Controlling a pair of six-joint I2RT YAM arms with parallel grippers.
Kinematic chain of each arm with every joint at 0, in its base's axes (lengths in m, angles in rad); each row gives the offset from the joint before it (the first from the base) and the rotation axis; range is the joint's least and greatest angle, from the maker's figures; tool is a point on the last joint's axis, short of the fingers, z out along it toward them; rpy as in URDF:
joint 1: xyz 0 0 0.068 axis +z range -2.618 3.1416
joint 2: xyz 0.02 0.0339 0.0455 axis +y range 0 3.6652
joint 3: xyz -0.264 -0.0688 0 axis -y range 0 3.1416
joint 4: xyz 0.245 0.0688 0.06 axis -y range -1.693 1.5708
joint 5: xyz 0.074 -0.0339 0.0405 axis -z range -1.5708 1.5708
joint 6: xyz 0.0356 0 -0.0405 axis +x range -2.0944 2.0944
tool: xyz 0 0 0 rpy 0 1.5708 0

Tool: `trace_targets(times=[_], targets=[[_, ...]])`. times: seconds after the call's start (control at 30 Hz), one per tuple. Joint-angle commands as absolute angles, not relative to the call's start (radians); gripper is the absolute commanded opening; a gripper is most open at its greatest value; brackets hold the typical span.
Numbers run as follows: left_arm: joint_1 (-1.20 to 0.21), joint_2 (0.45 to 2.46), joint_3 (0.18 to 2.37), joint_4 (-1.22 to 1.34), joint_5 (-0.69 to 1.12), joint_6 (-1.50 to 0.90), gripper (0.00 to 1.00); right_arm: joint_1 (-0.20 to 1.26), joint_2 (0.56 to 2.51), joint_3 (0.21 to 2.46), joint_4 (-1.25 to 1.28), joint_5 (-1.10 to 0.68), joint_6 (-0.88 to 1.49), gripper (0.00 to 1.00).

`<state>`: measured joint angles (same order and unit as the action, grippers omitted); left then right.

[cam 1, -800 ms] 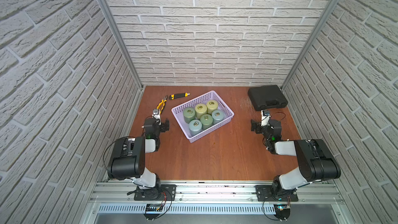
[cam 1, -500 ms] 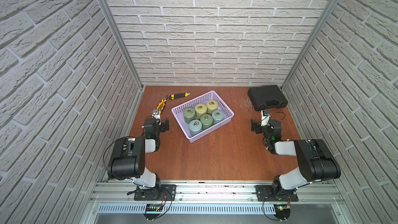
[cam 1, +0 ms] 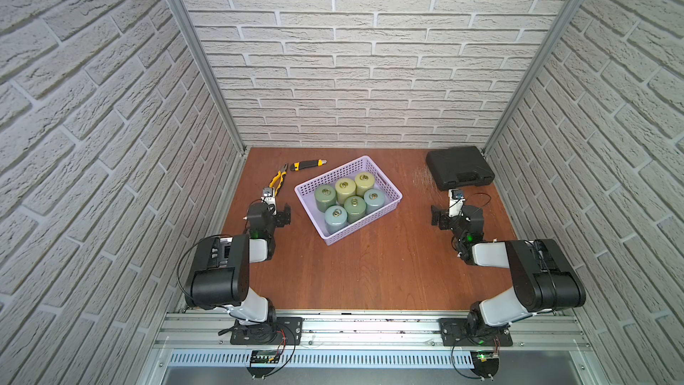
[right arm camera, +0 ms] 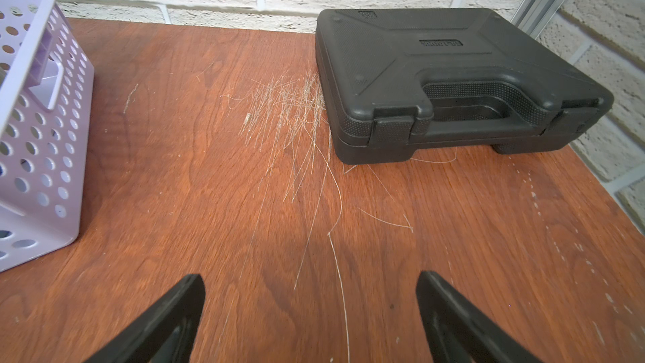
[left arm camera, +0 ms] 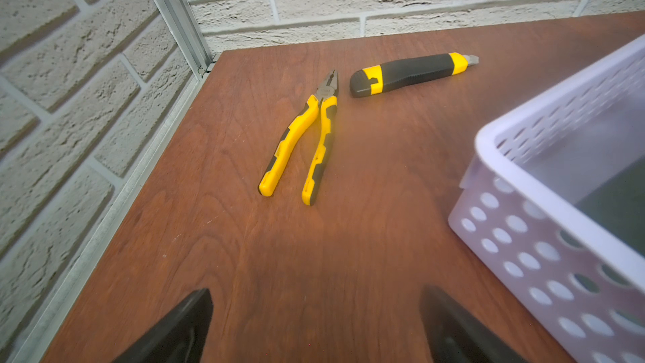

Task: Take the tea canister out of the basket
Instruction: Adjust the basket at the center of the board.

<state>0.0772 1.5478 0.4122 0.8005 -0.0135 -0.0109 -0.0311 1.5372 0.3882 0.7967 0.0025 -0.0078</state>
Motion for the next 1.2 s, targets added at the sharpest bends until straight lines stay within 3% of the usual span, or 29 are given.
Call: trace_targets(times=[0.0, 0.7, 0.9, 1.17], targets=[[0.074, 1.549, 0.4, 0.854, -0.014, -0.009, 0.98, -0.031, 1.517, 0.405, 0.821, -0.002, -0.008, 0.99], [0.076, 1.534, 0.401, 0.846, -0.021, -0.015, 0.98, -0.031, 1.507, 0.404, 0.819, -0.015, -0.011, 0.99], [0.065, 1.362, 0.51, 0.526, -0.107, -0.037, 0.98, -0.033, 1.381, 0.561, 0.443, -0.044, -0.012, 0.99], [0.05, 1.238, 0.675, 0.114, -0.148, -0.249, 0.98, -0.031, 1.34, 0.754, 0.1, -0.125, 0.06, 0.99]])
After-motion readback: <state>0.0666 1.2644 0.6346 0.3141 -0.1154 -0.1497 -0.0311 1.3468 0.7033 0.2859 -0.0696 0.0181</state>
